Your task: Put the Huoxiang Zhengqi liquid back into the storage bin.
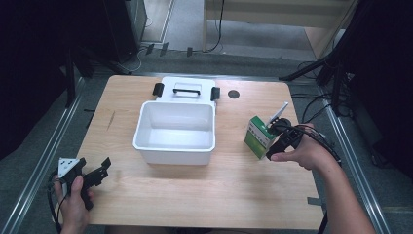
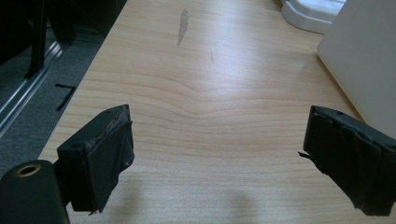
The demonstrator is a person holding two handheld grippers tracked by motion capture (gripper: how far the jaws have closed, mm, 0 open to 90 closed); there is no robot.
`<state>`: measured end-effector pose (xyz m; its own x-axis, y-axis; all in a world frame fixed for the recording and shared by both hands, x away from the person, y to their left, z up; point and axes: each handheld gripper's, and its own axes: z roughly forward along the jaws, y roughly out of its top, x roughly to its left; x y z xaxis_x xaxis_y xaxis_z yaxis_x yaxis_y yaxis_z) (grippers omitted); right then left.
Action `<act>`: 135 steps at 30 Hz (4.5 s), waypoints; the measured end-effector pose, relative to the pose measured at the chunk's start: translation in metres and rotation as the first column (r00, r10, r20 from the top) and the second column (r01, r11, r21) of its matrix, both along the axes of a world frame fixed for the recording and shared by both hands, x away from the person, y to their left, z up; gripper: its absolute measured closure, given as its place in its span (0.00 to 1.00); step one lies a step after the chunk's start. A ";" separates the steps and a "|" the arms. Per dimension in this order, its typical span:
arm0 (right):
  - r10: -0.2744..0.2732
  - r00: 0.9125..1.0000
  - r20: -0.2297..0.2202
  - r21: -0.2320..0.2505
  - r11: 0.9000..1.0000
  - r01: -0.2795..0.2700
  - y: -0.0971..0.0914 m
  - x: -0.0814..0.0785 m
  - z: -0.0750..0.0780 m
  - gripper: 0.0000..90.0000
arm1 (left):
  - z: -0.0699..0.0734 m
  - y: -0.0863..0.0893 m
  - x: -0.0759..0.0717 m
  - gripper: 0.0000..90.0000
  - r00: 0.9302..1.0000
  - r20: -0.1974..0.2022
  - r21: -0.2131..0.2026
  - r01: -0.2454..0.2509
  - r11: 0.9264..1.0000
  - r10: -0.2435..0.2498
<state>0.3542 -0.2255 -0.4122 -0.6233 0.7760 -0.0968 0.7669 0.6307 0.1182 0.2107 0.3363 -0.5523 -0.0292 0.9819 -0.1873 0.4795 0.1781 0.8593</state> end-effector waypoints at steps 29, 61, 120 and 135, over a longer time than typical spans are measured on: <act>-0.038 0.999 -0.022 0.026 0.999 0.038 0.036 0.049 0.009 0.40 | 0.000 0.001 0.001 0.10 1.000 -0.012 -0.005 0.000 1.000 0.000; 0.215 0.976 0.034 -0.007 0.977 -0.215 0.069 0.049 0.024 0.72 | 0.000 0.002 0.003 0.10 1.000 -0.023 -0.020 0.009 1.000 -0.009; 0.653 0.731 0.201 0.024 0.742 -0.670 0.179 0.026 0.144 0.72 | 0.000 -0.001 0.003 0.10 1.000 -0.016 0.002 0.004 1.000 -0.004; 0.731 0.656 0.187 -0.003 0.668 -0.744 0.200 0.027 0.127 0.72 | 0.000 -0.001 0.002 0.10 1.000 -0.019 0.009 0.008 1.000 -0.008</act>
<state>0.3810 -0.0251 -0.2853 -0.9739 0.0760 -0.2140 0.0187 0.9660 0.2577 0.2131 0.3354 -0.5523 -0.0249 0.9838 -0.1777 0.4972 0.1664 0.8515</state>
